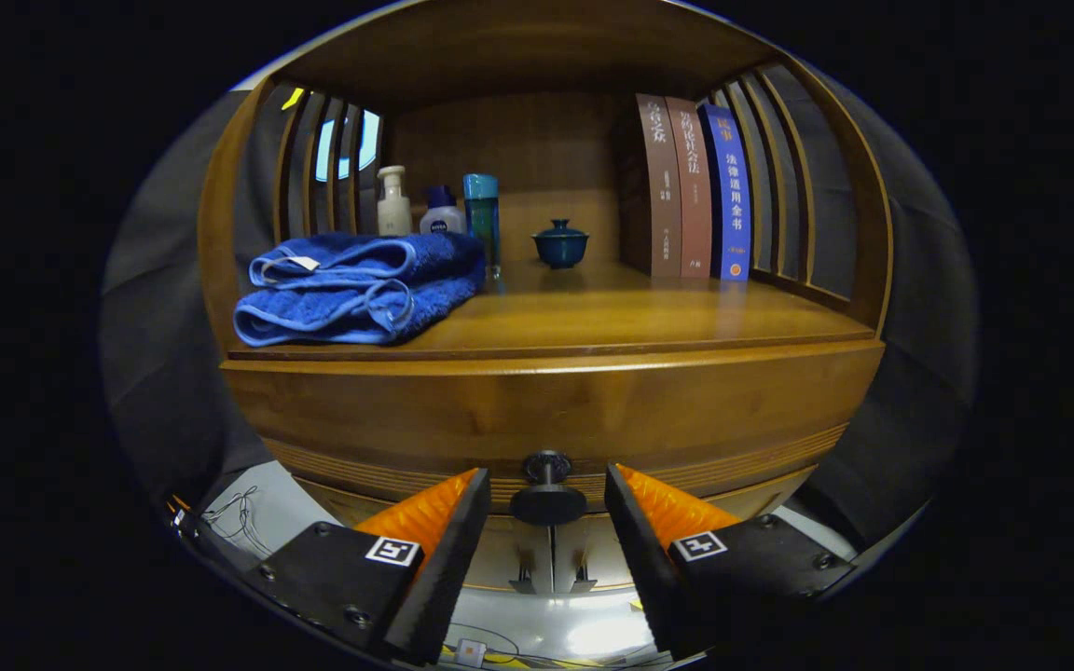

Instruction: Pull open the drawer, take out the items inside it, and place them on the countertop above the cabinet.

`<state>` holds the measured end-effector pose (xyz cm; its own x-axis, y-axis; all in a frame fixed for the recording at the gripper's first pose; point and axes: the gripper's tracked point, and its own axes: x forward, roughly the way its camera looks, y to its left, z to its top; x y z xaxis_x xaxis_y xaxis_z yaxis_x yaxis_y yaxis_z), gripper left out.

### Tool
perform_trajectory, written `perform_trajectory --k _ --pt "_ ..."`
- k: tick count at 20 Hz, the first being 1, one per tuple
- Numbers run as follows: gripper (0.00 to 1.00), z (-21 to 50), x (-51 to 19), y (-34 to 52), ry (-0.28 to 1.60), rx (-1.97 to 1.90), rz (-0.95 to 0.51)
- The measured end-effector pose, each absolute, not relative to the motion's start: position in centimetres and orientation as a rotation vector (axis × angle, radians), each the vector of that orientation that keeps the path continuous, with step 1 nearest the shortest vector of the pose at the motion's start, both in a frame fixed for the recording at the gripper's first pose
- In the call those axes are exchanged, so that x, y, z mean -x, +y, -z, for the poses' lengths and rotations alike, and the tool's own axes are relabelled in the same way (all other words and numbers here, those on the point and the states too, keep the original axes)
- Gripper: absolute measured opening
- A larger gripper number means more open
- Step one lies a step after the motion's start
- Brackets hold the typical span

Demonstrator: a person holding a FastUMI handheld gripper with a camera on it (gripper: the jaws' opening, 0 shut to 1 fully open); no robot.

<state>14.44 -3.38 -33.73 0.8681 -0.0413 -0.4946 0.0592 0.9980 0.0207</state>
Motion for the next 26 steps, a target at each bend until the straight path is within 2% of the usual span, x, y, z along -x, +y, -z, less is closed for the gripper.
perform_trajectory --k 1,3,5,7,8,17,26 --pt "0.83 33.8 -14.4 -3.3 0.526 -0.04 0.047" --pt "0.66 34.3 -14.8 -3.4 0.523 -0.04 0.053" --pt "0.53 34.8 -15.4 -3.9 0.514 -0.047 0.059" --pt "0.44 34.3 -14.8 -3.5 0.509 -0.044 0.054" --pt "0.35 34.5 -14.9 -3.6 0.515 -0.032 0.053" --pt "0.35 34.1 -13.8 -3.6 0.552 -0.026 0.057" --pt "0.35 33.3 -8.2 -3.1 0.598 -0.004 0.051"
